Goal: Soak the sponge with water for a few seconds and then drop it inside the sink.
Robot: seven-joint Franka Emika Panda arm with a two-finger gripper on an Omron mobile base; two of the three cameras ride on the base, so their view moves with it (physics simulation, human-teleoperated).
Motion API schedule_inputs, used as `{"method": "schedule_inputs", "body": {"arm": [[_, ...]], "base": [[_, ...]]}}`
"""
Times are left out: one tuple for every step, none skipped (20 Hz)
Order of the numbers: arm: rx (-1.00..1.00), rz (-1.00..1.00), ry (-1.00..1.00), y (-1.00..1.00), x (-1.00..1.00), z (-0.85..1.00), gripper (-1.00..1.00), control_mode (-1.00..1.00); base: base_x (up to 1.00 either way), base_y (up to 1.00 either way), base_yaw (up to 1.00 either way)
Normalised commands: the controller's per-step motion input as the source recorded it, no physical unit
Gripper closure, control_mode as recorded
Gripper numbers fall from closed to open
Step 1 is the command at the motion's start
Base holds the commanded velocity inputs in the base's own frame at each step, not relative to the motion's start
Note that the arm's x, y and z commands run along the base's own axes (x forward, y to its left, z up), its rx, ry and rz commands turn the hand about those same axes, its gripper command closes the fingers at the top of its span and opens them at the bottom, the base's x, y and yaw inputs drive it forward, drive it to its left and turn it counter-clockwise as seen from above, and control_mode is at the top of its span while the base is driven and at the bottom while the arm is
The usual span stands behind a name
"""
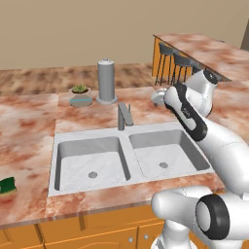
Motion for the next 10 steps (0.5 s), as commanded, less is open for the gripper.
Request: {"method": "schedule_inputs", "body": {"arm": [[0.0,0.0,0.05,0.0,0.37,-0.06,-1.0,-1.0],[0.0,0.0,0.0,0.0,0.36,-0.11,-1.0,-1.0],[0.0,0.0,0.0,0.0,0.36,-0.16,-1.0,-1.0],[0.0,0.0,0.0,0.0,0.33,-0.19,-1.0,-1.0],[0.0,0.0,0.0,0.0,0.33,-0.2,-1.0,-1.0],[0.0,0.0,-0.04,0.0,0.24,-0.17,-1.0,-1.0],[0.0,0.0,-0.05,0.0,0.23,-0.16,-1.0,-1.0],[0.0,0.0,-0.06,0.0,0.19,-0.14,-1.0,-1.0],[0.0,0.0,-0.06,0.0,0.17,-0.14,-1.0,-1.0],[0.0,0.0,-0.06,0.0,0.16,-0.14,-1.0,-1.0]], "base": [[0.0,0.0,0.0],[0.0,0.0,0.0],[0.0,0.0,0.0],[0.0,0.0,0.0],[0.0,0.0,0.0],[0.0,0.0,0.0],[0.0,0.0,0.0],[0.0,0.0,0.0],[0.0,0.0,0.0],[0.0,0.0,0.0]]}}
